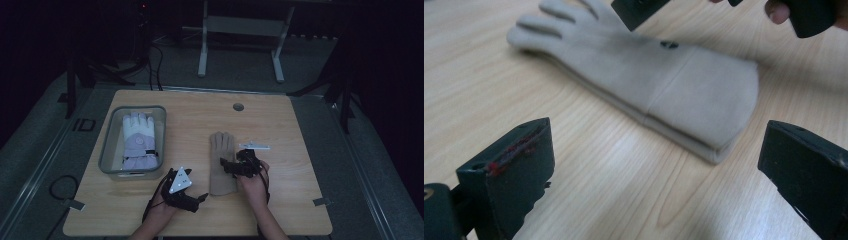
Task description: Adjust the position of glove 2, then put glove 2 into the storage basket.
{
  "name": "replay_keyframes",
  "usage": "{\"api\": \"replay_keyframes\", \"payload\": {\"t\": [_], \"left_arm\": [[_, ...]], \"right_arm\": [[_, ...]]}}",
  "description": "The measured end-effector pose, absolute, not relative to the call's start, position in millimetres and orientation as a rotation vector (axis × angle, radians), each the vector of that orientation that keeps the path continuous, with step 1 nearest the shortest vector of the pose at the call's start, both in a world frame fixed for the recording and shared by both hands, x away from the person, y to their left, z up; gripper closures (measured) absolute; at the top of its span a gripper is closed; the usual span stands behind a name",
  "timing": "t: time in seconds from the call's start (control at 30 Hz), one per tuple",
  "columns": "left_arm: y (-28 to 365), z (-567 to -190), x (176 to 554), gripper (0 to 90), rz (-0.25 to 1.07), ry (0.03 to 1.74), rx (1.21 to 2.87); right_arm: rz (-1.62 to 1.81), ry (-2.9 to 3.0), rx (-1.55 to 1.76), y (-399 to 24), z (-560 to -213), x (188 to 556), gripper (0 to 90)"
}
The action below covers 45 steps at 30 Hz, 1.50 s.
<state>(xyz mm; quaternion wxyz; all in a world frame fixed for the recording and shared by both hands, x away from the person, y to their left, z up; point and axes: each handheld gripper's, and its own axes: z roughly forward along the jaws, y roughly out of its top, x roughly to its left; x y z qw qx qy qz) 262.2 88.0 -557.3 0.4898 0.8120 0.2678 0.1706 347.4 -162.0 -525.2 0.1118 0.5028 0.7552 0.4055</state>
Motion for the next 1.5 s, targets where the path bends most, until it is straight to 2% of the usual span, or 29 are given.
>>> {"api": "replay_keyframes", "payload": {"t": [0.07,0.13,0.23,0.37,0.5,0.67,0.77,0.83,1.07,1.2,1.33,1.4,1.5], "left_arm": [[87.4,-556.2,261.6,2.1,0.395,0.635,1.955],[85.7,-555.4,260.7,4.4,0.384,0.631,1.966],[82.5,-554.8,258.6,4.5,0.335,0.631,1.965],[78.0,-555.6,257.3,4.4,0.344,0.624,1.973],[77.4,-557.8,259.2,4.4,0.3,0.639,1.966],[75.1,-554.8,260.5,4.4,0.291,0.689,1.964],[75.1,-551.9,263.4,5.0,0.238,0.706,1.961],[73.8,-551.3,265.7,4.9,0.215,0.692,1.974],[68.5,-548.3,268.1,5.0,0.198,0.657,1.992],[64.5,-543.2,266.4,13.4,0.193,0.587,2.008],[54.5,-539.5,267.8,15.8,0.191,0.507,2.054],[48.7,-538.8,270.0,21.3,0.206,0.468,2.083],[39.6,-541.2,276.3,21.2,0.206,0.448,2.133]], "right_arm": [[1.224,2.229,1.461,-167.3,-524.3,348.5,16.1],[1.238,2.255,1.416,-170.9,-524.5,350.4,14.1],[1.304,2.318,1.308,-178.8,-524.9,353.3,14.5],[1.25,2.374,1.173,-186.2,-521.7,354.4,13.9],[1.219,2.437,1.087,-190.4,-520.2,354.1,13.6],[1.175,2.489,1.109,-200.0,-525.5,357.1,13.6],[1.098,2.517,1.072,-200.4,-524.9,356.2,13.4],[1.062,2.541,1.062,-199.6,-523.8,356.5,10.8],[1.101,2.557,1.107,-198.3,-522.1,364.6,11.3],[1.154,2.516,1.151,-199.4,-522.1,375.1,14.5],[1.157,2.474,1.177,-196.5,-520.5,386.0,17.9],[1.16,2.47,1.192,-193.8,-520.4,391.7,18.4],[1.17,2.479,1.232,-189.3,-522.4,400.3,18.5]]}}
